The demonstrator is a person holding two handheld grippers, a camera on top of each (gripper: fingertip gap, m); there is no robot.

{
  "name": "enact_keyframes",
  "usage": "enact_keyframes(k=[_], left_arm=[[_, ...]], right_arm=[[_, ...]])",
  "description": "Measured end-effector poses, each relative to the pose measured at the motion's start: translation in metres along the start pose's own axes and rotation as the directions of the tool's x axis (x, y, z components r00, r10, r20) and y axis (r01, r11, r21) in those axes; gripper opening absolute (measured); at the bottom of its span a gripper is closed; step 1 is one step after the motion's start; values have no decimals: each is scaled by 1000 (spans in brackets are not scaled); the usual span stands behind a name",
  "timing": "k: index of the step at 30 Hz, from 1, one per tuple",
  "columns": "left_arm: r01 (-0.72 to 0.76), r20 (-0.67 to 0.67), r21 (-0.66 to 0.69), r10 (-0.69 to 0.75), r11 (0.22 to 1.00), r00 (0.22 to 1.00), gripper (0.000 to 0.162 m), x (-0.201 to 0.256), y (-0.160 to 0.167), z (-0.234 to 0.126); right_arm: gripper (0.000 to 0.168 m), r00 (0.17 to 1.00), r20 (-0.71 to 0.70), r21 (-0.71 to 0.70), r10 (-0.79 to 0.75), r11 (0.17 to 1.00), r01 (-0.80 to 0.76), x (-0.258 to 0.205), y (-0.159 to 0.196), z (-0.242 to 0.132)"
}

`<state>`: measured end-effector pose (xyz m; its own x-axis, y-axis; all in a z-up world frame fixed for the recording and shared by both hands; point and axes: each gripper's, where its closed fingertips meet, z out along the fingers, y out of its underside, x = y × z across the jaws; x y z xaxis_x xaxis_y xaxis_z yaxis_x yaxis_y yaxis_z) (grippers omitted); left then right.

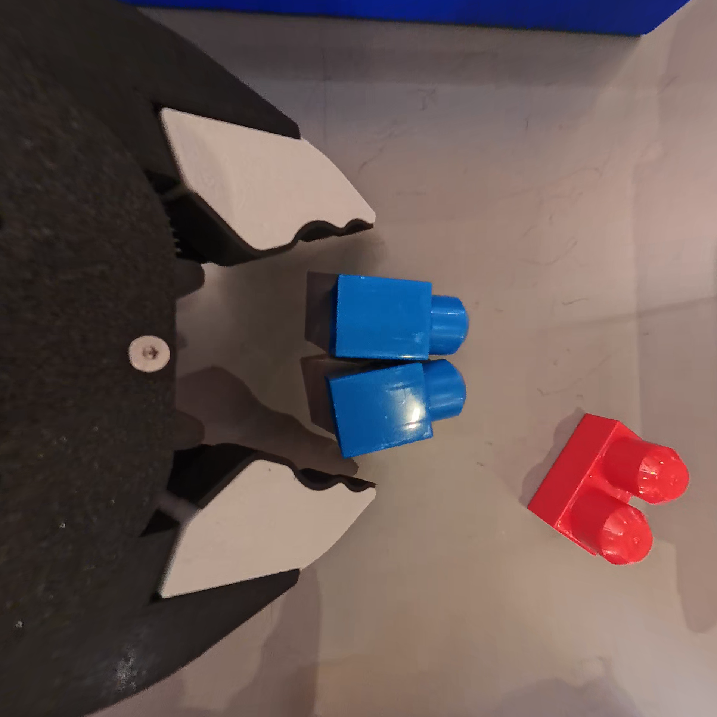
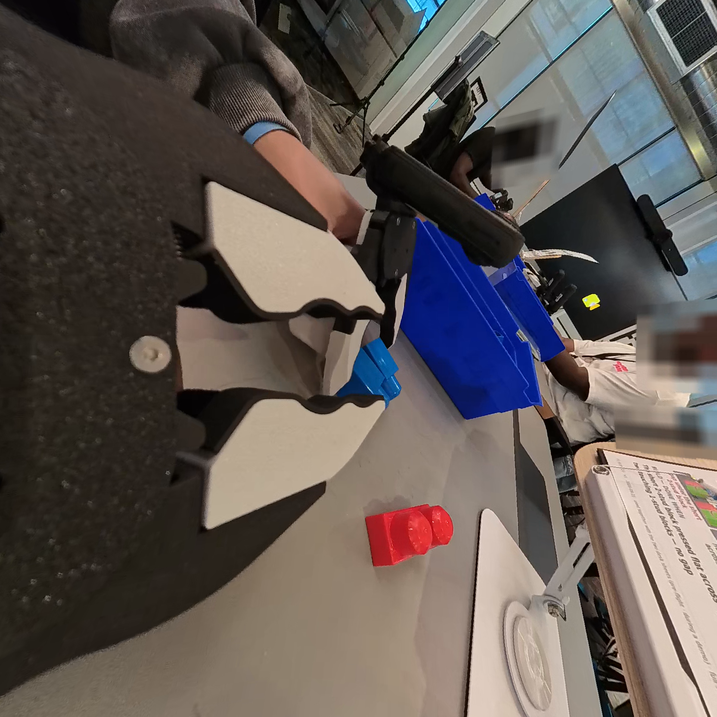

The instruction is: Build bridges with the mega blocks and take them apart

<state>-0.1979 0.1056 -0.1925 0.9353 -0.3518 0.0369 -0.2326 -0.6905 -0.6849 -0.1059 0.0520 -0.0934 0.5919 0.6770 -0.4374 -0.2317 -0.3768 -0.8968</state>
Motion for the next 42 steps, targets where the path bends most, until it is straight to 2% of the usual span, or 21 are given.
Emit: enact_keyframes(k=[4, 9, 11, 16, 33, 35, 42], left_arm=[[5, -7, -9, -5, 1000, 1000, 113, 1, 1, 2], [14, -19, -19, -14, 1000, 1000, 100, 2, 0, 4], [6, -22, -16, -6, 1000, 1000, 89, 3, 0, 3], [-7, -23, -20, 7, 1000, 1000, 78, 2, 0, 2], [-77, -107, -40, 72, 996, 992, 78, 2, 4, -2], [-70, -102, -34, 66, 997, 993, 88, 1, 3, -5], [-116, -63, -72, 111, 991, 992, 104, 5, -3, -7]], right_arm=[[36, 1000, 0, -2, 2, 1000, -2, 0, 0, 0], [36, 1000, 4, -6, 4, 1000, -4, 0, 1, 0], [36, 1000, 5, -6, 6, 1000, -6, 0, 1, 0], [36, 1000, 7, -6, 8, 1000, -8, 0, 1, 0], [36, 1000, 17, -18, 12, 1000, -11, -1, 3, 2], [36, 1000, 18, -21, 11, 1000, -11, -2, 4, 2], [36, 1000, 22, -29, 13, 999, -12, -2, 6, 3]])
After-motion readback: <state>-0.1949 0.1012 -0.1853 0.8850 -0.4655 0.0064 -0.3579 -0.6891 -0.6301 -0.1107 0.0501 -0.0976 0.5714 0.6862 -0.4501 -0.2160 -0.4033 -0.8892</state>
